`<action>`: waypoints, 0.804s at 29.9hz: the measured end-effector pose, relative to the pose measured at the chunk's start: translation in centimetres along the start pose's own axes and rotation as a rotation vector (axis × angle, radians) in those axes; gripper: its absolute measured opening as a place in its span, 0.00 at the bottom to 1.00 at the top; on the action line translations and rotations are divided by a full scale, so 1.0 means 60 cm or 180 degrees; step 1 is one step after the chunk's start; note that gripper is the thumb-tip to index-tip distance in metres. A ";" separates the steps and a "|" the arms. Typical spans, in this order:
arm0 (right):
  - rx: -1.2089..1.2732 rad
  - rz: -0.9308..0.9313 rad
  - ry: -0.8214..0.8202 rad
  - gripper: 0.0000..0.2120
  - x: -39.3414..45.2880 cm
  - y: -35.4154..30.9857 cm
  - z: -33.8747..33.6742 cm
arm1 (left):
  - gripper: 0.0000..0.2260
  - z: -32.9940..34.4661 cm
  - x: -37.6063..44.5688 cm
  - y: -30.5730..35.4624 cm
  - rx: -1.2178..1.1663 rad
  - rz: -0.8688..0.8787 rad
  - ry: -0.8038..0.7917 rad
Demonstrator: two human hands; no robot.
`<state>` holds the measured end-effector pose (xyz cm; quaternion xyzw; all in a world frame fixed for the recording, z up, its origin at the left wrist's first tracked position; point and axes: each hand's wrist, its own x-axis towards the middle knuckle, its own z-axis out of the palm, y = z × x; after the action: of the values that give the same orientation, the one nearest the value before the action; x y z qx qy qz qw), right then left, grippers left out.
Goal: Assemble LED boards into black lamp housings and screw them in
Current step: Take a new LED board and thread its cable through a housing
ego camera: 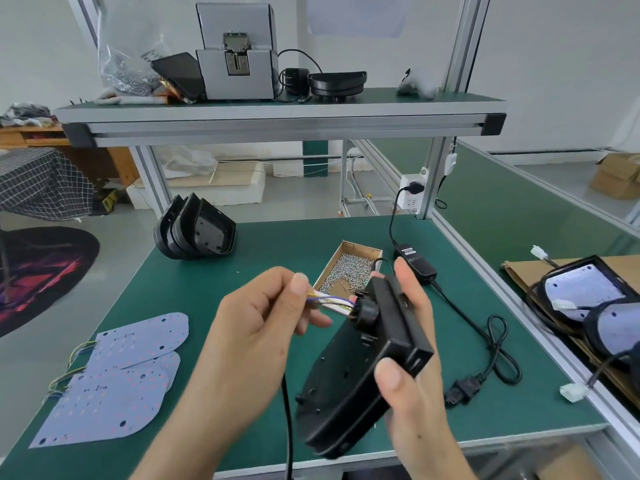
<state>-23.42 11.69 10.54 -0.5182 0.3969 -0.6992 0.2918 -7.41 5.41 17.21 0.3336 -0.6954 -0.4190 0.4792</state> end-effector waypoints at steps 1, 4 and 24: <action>-0.0029 -0.0003 0.0062 0.50 0.003 -0.003 -0.002 | 0.14 -0.008 -0.002 0.001 0.0321 0.0054 0.0015; -0.0028 0.0004 -0.0006 0.48 0.012 -0.016 -0.005 | 0.09 -0.015 -0.008 0.013 0.0759 0.0477 -0.0172; -0.0477 0.0138 -0.0265 0.42 0.015 -0.043 0.015 | 0.09 -0.003 -0.011 0.003 0.0140 0.0461 -0.0241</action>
<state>-22.80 12.05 13.32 -0.5585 0.4467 -0.6388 0.2836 -7.03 6.01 17.15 0.2768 -0.7444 -0.3801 0.4741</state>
